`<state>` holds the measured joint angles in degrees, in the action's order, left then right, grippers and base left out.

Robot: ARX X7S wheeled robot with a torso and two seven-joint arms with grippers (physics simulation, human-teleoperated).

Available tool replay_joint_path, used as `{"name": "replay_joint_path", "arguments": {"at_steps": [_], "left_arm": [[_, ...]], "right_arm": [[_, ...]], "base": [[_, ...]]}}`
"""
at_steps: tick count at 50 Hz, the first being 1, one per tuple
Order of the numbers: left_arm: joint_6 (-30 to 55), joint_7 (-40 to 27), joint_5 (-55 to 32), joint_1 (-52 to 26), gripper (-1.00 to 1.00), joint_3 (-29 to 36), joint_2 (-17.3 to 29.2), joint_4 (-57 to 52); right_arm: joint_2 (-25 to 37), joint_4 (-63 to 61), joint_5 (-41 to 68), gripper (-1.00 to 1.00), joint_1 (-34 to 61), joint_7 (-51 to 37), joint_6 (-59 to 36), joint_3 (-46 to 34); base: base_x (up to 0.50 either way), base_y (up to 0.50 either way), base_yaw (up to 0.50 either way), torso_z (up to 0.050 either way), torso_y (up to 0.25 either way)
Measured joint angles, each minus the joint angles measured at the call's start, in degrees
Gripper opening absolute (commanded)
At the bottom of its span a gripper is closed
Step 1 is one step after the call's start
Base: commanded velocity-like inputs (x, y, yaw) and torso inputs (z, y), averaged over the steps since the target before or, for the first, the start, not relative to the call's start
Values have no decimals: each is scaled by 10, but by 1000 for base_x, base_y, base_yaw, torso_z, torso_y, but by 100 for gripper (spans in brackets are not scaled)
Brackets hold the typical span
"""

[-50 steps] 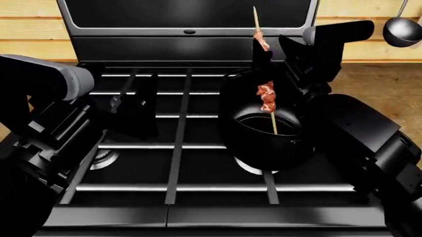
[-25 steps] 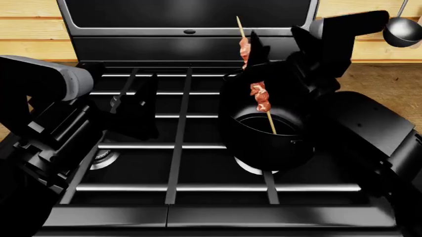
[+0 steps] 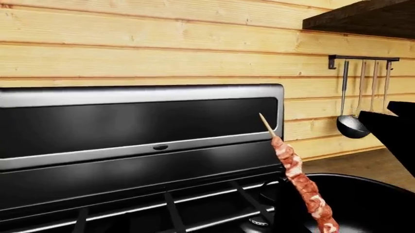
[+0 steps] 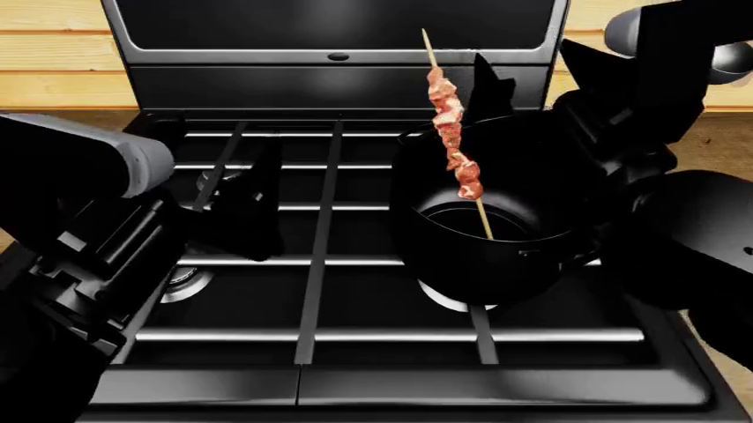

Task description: Frozen meat rests on a plate on the counter. Retrieve the meat and place it in a pot on a burner. Then turn the burner on.

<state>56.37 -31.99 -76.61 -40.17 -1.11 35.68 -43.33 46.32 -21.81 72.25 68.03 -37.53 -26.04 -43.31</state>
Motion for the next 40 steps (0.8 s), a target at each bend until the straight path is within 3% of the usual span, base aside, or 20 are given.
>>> {"name": "replay_joint_path", "arguments": {"at_steps": [17,35,40], "left_arm": [[-27,19,61,47,100,3,-4,-14],[-41,41,102,74,100,21,-5,-12],[-43,42,113,77,100,25,-6,-9]], "right_arm": [[62,-109,77,100,-14,-91,-46,4],[101,-161,102,100,-49,-128,-36,12],[108,-168,99,100,-62,-132,-25,15]], "base": [[0,0,0,0,0],[0,0,0,0,0],[-500,0,0,0,0]]}}
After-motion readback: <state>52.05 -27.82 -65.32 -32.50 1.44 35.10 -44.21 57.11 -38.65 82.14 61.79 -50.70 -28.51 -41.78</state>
